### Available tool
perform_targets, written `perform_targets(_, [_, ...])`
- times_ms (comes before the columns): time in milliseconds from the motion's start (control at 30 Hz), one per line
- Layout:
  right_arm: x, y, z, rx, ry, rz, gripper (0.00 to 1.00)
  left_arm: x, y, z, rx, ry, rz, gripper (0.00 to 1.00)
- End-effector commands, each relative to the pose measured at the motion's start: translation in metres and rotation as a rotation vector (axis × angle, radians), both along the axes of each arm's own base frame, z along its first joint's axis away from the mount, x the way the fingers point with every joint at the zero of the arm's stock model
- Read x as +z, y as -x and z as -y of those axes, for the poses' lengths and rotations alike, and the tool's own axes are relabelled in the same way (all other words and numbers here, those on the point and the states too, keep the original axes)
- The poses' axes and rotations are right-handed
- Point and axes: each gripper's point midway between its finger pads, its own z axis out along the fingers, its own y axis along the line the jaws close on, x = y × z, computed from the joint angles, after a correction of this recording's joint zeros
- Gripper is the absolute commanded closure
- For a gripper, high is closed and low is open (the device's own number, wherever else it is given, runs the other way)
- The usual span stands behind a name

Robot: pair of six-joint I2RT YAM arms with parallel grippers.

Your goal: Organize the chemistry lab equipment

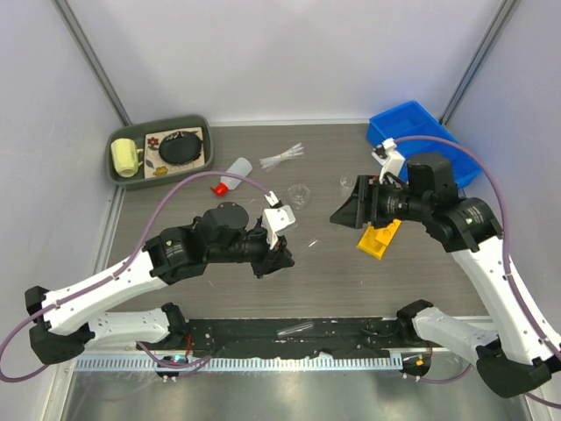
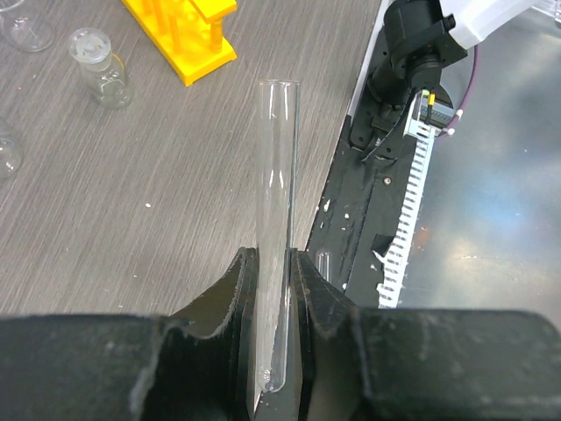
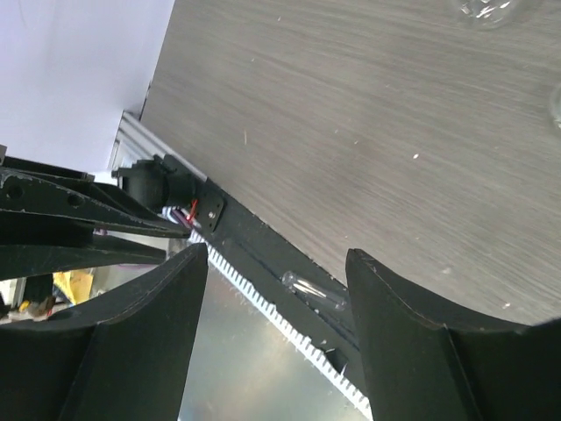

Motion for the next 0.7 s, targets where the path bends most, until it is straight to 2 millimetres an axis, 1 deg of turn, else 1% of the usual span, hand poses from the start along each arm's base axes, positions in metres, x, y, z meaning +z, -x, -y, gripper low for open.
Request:
perform_targets(0, [0.016, 0.003, -0.029, 0.089, -0.088, 0.044, 0.3, 0.008, 0.001, 0.004, -0.015, 0.051, 0.01, 1.0])
perform_targets(33, [0.019, 0.003, -0.034, 0.102, -0.099, 0.054, 0.3, 0.007, 0.001, 0.003, -0.014, 0.047, 0.011, 1.0])
perform_targets(100, [0.021, 0.012, -0.045, 0.143, -0.118, 0.053, 0.3, 0.005, 0.0, 0.003, -0.01, 0.045, 0.017, 1.0])
perform_targets(267, [0.024, 0.023, -0.052, 0.162, -0.128, 0.061, 0.31, 0.001, -0.001, 0.004, -0.01, 0.036, 0.012, 1.0])
perform_targets(367, [0.018, 0.029, -0.056, 0.169, -0.128, 0.049, 0.33, 0.002, -0.001, 0.005, -0.011, 0.039, 0.016, 1.0])
perform_targets(400, [0.012, 0.032, -0.059, 0.181, -0.121, 0.039, 0.34, 0.002, -0.001, 0.005, -0.012, 0.039, 0.013, 1.0])
perform_targets(500, [0.002, 0.033, -0.066, 0.184, -0.114, 0.022, 0.34, 0.002, -0.001, 0.005, -0.011, 0.04, 0.012, 1.0])
perform_targets(533, [0.001, 0.039, -0.07, 0.206, -0.113, 0.02, 0.35, 0.002, -0.001, 0.005, -0.011, 0.042, 0.013, 1.0])
perform_targets(567, [-0.002, 0.037, -0.072, 0.197, -0.101, 0.018, 0.35, 0.002, -0.001, 0.005, -0.011, 0.042, 0.013, 1.0])
perform_targets(667, [-0.003, 0.043, -0.081, 0.221, -0.098, 0.019, 0.36, 0.001, 0.0, 0.004, -0.013, 0.041, 0.012, 1.0])
